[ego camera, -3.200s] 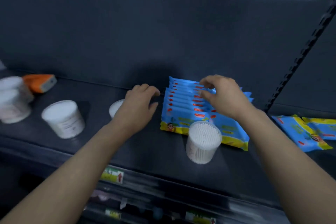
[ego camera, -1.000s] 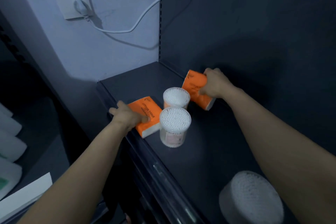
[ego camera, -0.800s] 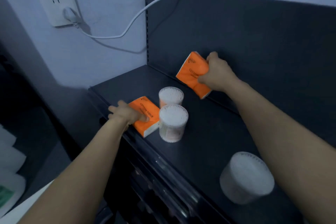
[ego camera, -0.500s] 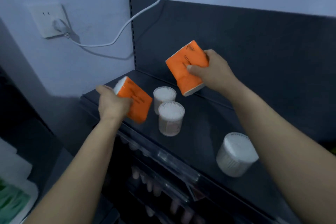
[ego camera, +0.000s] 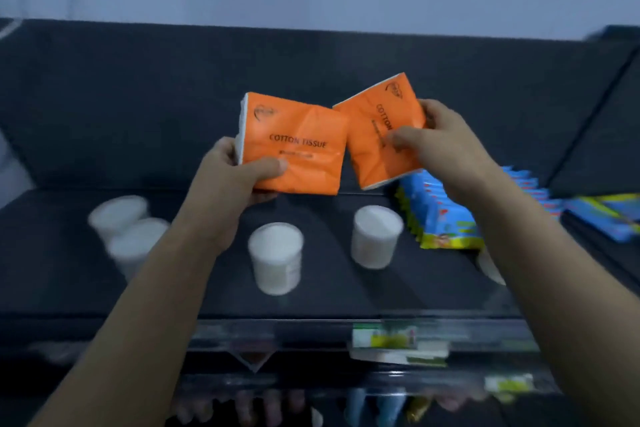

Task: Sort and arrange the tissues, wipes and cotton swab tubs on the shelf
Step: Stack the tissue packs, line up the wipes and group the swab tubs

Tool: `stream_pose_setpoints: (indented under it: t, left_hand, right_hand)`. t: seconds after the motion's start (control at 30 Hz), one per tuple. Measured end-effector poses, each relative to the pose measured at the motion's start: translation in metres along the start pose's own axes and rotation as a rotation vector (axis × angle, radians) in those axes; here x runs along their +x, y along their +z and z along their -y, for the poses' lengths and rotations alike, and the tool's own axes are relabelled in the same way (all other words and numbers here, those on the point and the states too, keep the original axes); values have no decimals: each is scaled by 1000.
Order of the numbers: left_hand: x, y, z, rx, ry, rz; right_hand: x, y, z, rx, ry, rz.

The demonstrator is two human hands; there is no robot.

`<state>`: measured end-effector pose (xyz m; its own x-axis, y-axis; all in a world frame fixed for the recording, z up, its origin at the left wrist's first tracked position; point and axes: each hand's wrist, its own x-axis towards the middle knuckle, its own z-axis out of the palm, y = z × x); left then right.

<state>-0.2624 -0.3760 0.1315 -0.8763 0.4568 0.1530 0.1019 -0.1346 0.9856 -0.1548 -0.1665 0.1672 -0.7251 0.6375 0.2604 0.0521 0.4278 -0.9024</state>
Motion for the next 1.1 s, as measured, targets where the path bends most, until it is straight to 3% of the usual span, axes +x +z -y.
stream_pose_setpoints:
  t: [0.2,0.53,0.93,1.1]
  left_hand:
    - [-12,161,12,-57,-50,281]
    - [-98,452,20,-75,19,532]
    - [-148,655,47,22,-79,768]
    - [-145,739,65,58,-109,795]
  right_hand:
    - [-47,-155,-49,-56,99,-247]
    - [-132,-413,-140,-132,249,-504]
    - [-184,-591,-228,-233,450,-669]
    - [-180,-654,-257,-297,513,-699]
